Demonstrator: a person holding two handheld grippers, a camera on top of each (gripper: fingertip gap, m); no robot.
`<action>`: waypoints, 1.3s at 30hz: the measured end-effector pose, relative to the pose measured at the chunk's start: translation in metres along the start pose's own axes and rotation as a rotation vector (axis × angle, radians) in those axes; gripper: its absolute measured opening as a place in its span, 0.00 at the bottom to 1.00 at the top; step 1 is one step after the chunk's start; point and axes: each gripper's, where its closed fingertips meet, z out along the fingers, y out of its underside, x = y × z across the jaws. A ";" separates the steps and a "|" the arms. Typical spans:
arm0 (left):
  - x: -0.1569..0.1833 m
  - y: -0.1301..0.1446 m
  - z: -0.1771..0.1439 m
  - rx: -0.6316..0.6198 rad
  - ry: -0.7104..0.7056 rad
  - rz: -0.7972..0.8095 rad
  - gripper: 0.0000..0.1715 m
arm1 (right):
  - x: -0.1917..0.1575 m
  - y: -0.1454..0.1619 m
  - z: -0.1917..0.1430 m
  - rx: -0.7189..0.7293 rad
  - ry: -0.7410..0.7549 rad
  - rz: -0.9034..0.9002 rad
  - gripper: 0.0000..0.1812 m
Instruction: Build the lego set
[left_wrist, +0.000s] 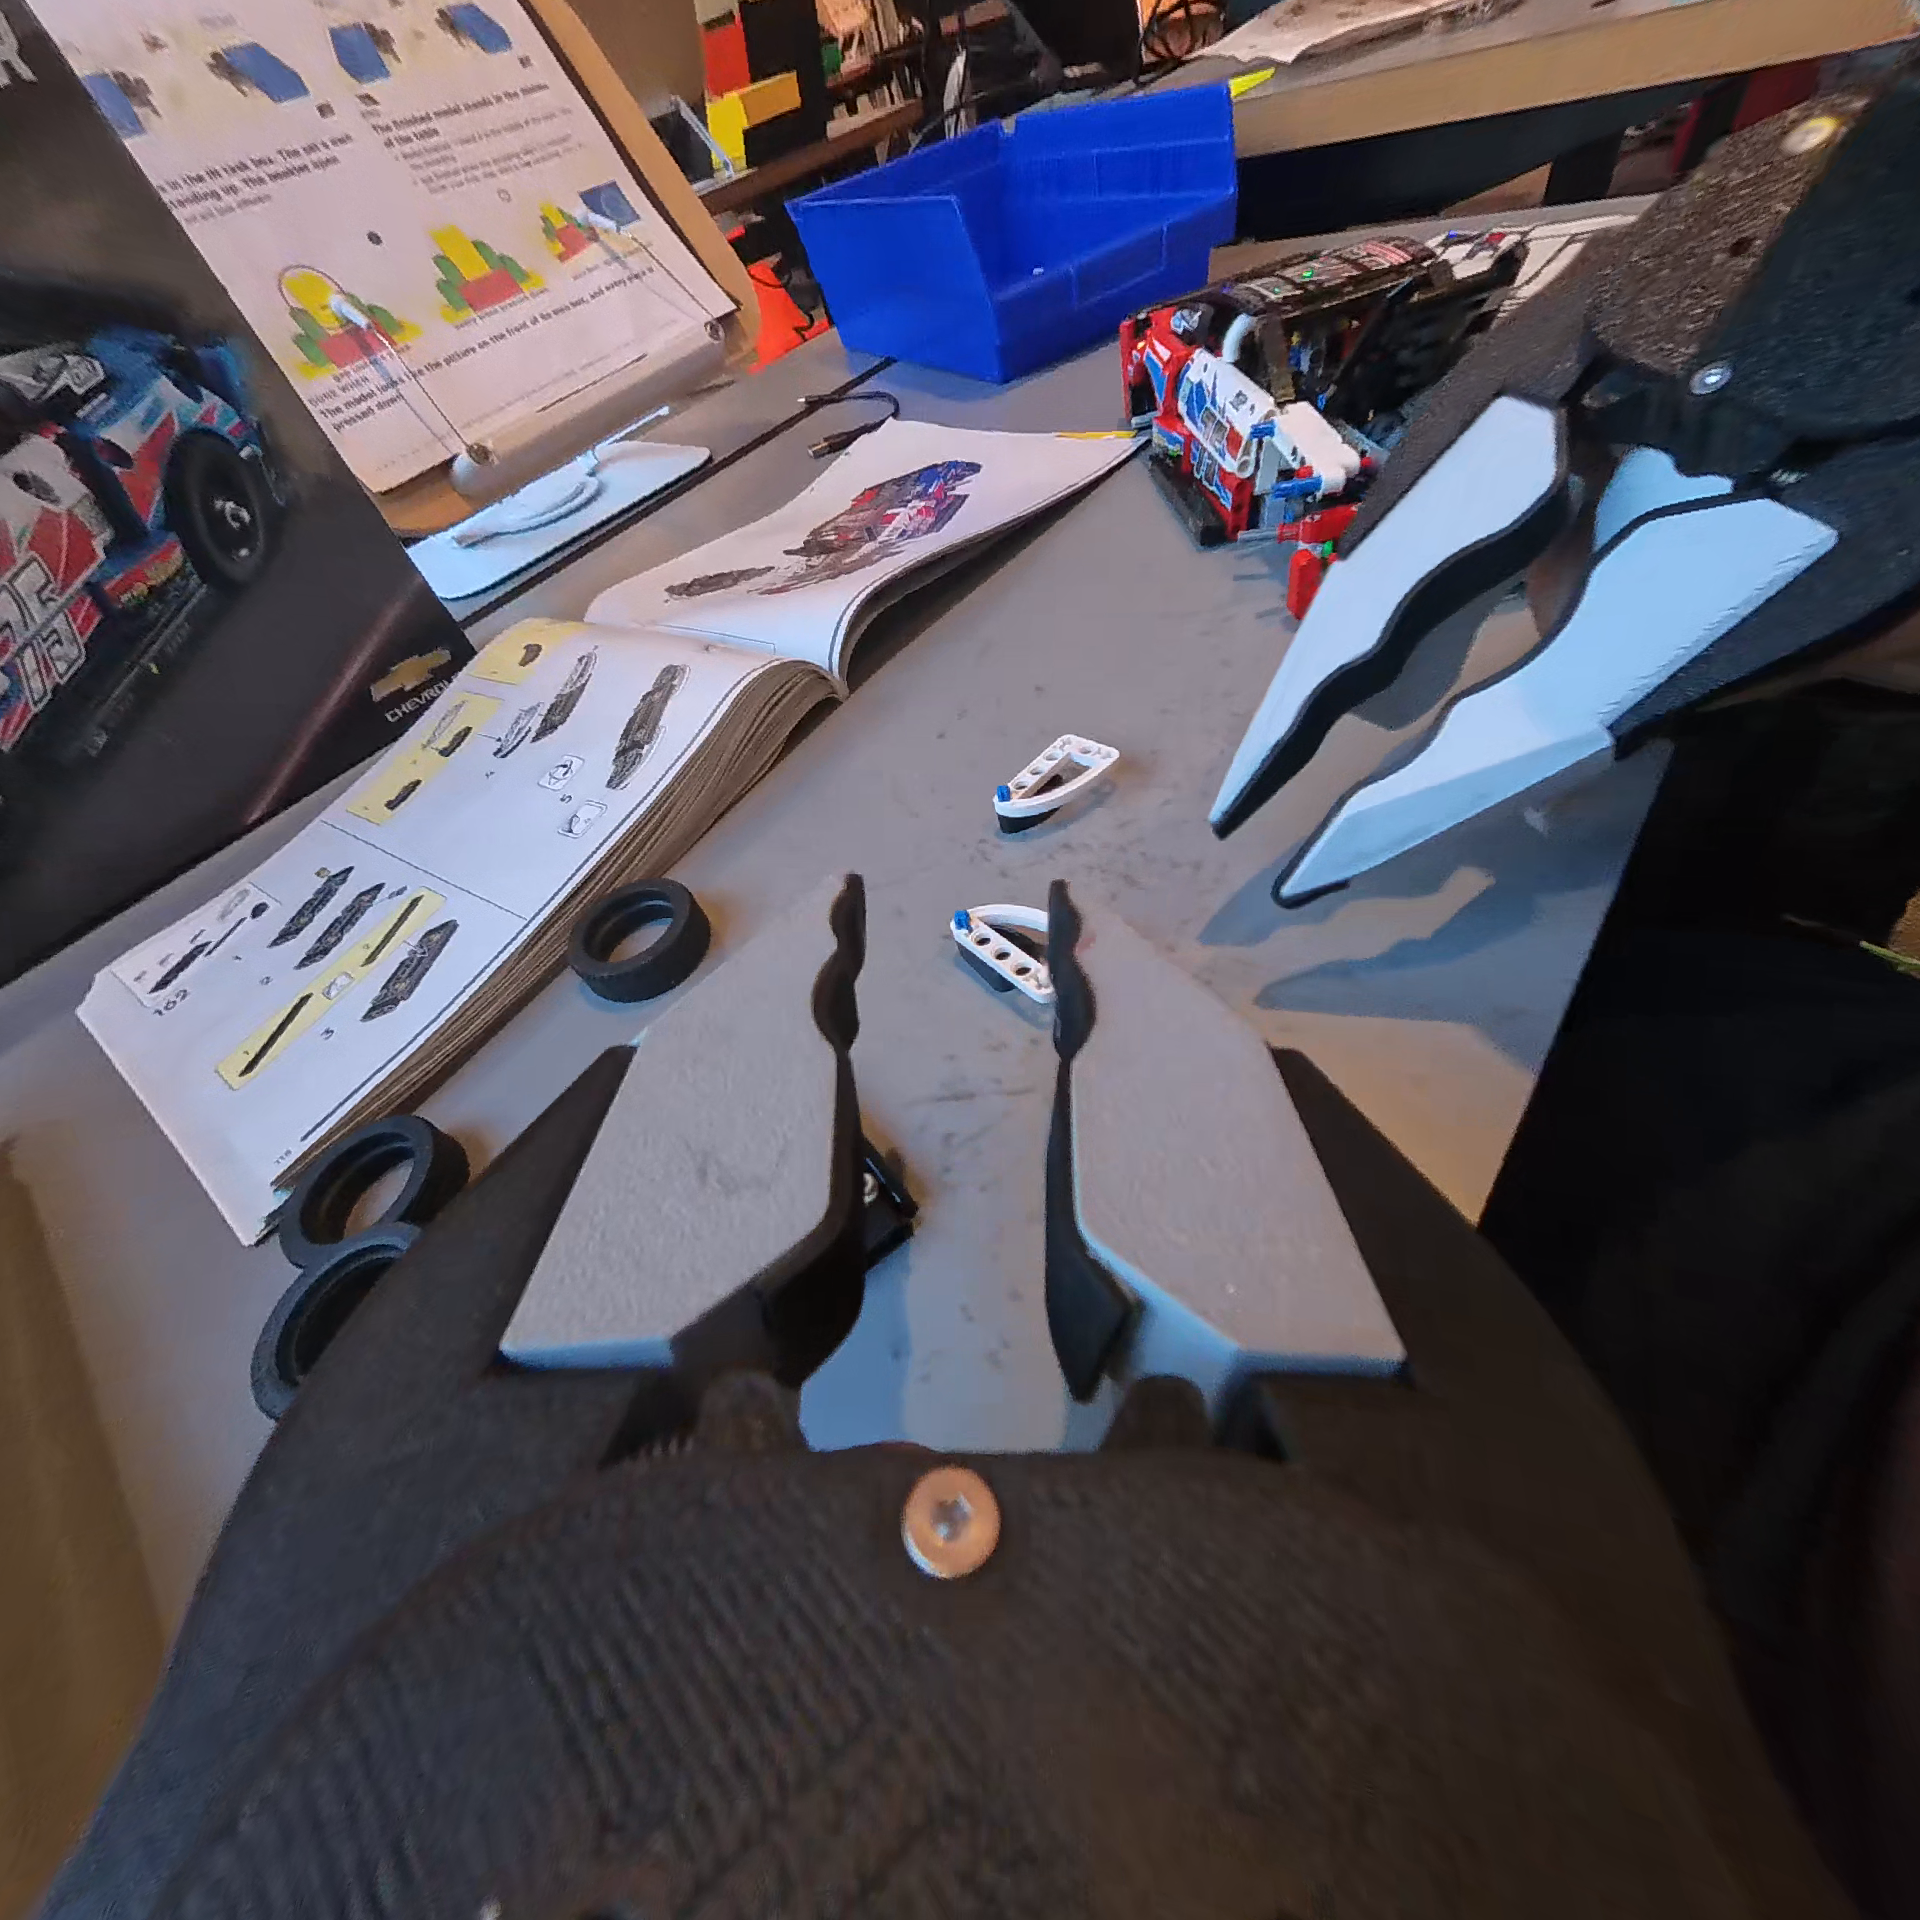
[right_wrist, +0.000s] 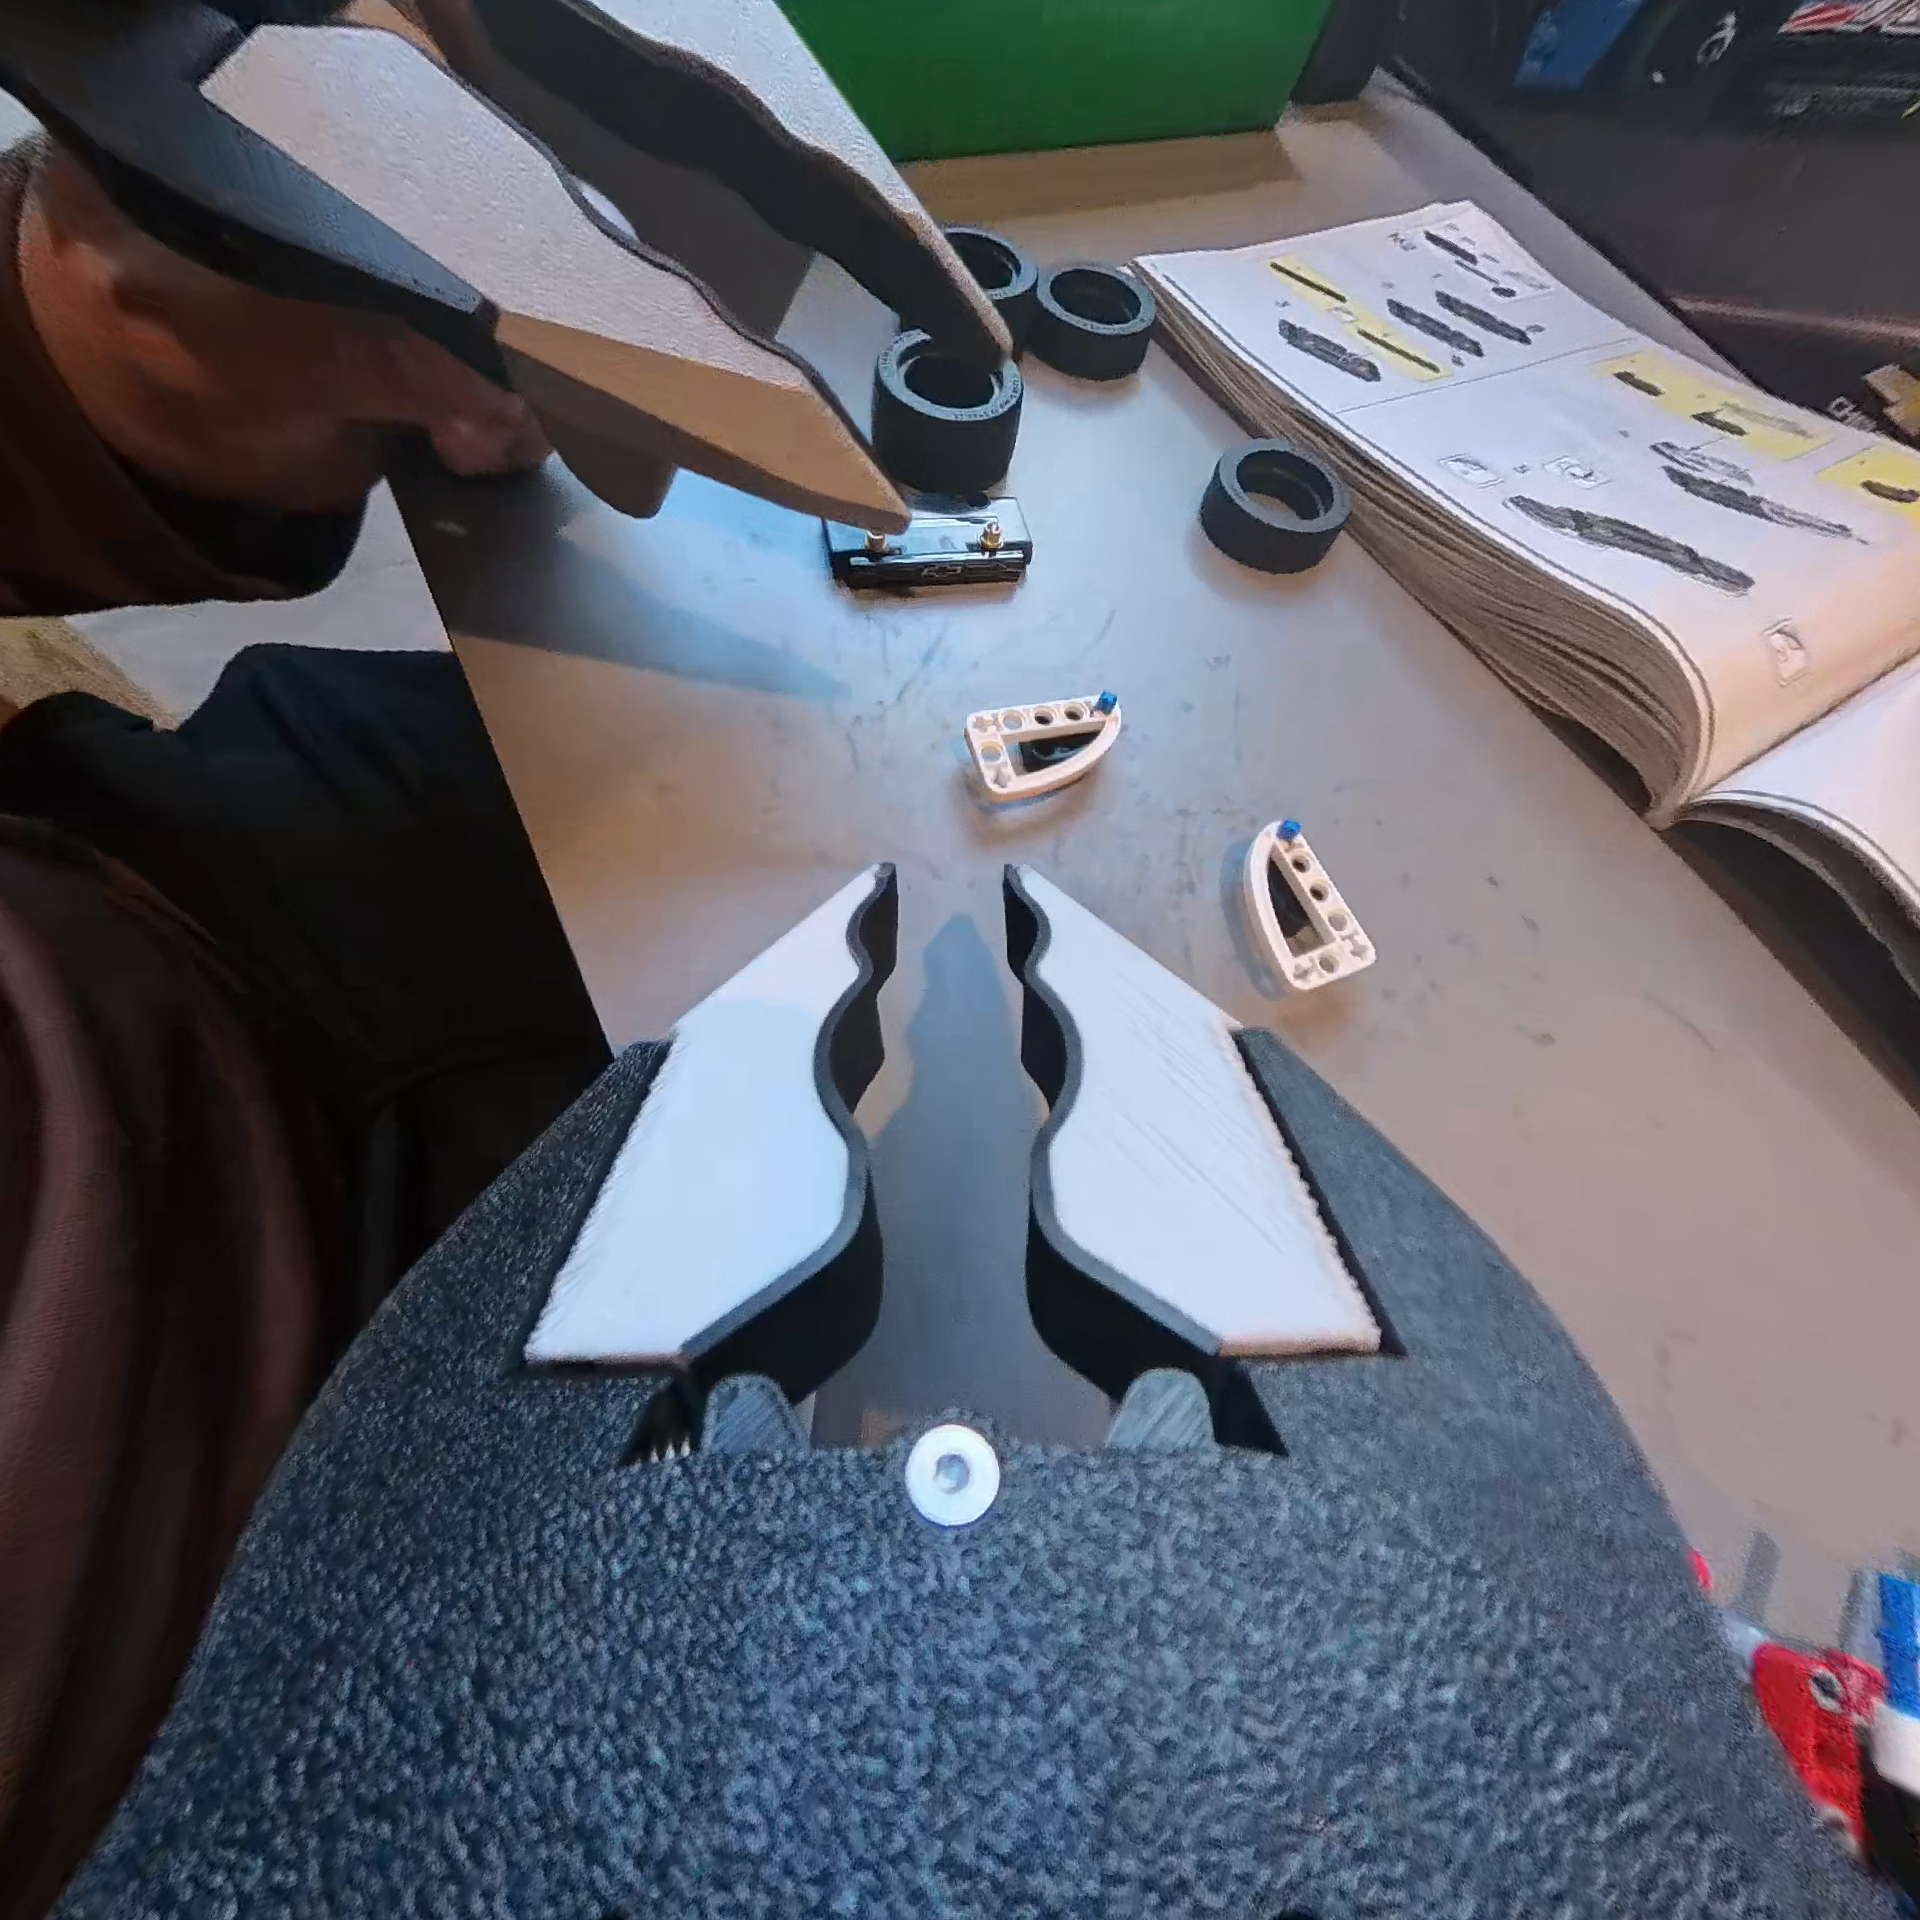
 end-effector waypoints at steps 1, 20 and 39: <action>0.000 0.000 0.000 -0.003 0.007 -0.005 0.20 | -0.001 0.000 0.002 -0.005 -0.018 0.011 0.11; -0.014 -0.013 -0.005 0.107 -0.005 -0.087 0.14 | 0.024 -0.027 0.009 0.132 -0.079 0.132 0.12; -0.041 0.023 -0.018 -0.063 0.070 -0.238 0.19 | 0.018 -0.018 0.010 0.078 -0.118 0.122 0.17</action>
